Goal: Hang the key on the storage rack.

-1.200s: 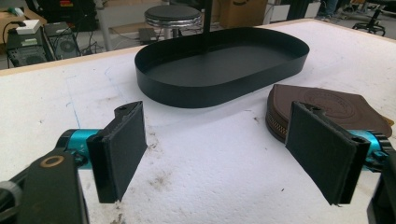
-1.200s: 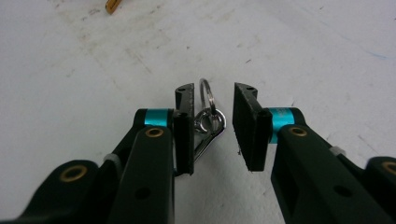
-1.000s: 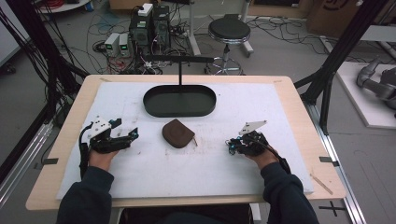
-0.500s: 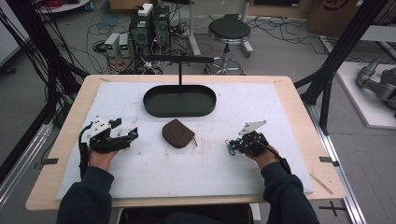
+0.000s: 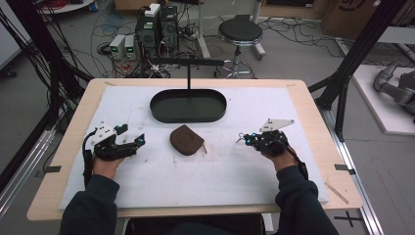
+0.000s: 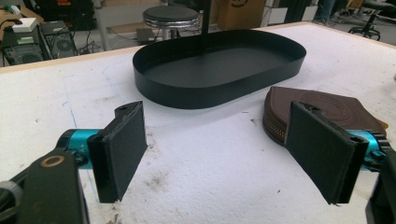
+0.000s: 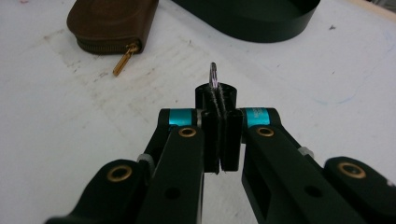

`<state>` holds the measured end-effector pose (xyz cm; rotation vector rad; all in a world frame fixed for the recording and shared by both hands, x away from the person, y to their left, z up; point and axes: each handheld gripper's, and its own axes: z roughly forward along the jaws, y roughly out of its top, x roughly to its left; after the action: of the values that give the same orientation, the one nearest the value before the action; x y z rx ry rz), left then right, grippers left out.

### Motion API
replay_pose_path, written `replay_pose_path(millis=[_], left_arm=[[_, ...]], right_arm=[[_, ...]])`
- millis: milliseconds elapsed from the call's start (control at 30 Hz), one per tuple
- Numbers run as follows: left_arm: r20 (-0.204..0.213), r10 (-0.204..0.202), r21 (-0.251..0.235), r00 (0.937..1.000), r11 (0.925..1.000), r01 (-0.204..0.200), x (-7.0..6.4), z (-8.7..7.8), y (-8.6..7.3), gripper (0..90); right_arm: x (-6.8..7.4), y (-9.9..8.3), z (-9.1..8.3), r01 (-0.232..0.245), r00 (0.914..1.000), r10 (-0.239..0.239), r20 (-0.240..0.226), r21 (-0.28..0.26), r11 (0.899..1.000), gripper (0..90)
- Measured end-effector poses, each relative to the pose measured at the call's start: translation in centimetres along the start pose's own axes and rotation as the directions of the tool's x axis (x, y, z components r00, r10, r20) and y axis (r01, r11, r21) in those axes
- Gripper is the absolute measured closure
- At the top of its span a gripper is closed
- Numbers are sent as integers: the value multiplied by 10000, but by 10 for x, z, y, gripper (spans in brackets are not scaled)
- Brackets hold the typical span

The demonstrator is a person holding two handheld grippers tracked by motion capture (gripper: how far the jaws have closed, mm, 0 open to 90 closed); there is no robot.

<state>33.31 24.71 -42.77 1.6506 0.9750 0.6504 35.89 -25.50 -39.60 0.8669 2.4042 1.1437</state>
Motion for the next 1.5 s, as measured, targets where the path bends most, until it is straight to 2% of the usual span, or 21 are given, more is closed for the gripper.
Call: replay_pose_path(millis=[100, 267, 533, 767, 1000, 1133, 1200, 1367, 1433, 1500], left_arm=[[-4, -30, -32, 10000, 10000, 30, 0, 0, 0, 208], [-3, -55, -30, 10000, 10000, 55, 0, 0, 0, 208], [33, -64, -64, 10000, 10000, 64, 0, -1, 0, 208], [32, -80, -76, 10000, 9999, 80, 1, -1, 0, 208], [35, -131, -91, 9999, 9999, 131, 1, -1, 0, 208], [42, -124, -100, 9999, 9999, 124, 2, 0, 0, 208], [38, -133, -102, 9999, 9999, 134, 2, 0, 0, 208], [61, -149, -109, 9999, 9998, 150, 2, 0, 0, 208], [63, -165, -113, 9998, 9998, 166, 2, 0, 0, 208], [65, -146, -105, 9999, 9998, 146, 2, 0, 0, 208]], right_arm=[[-1, 5, 1, 32, 9999, -32, 113, -38, 10000, 900], [-2, 27, 8, 319, 9992, -317, 226, -93, 9994, 900], [-7, 64, 22, 545, 9982, -530, 266, -606, 9967, 900], [-22, 104, 40, 508, 9987, -501, 100, -1019, 9935, 900], [-40, 138, 59, 528, 9983, -494, 304, -1225, 9911, 900], [-53, 151, 71, 267, 9989, -215, 411, -1298, 9912, 900], [-58, 156, 75, 210, 9986, -132, 509, -1566, 9874, 900], [-71, 168, 82, -124, 9970, 262, 722, -1852, 9826, 900], [-76, 169, 86, -373, 9954, 543, 790, -2022, 9786, 900], [-81, 169, 89, -599, 9925, 783, 942, -1842, 9811, 900]])
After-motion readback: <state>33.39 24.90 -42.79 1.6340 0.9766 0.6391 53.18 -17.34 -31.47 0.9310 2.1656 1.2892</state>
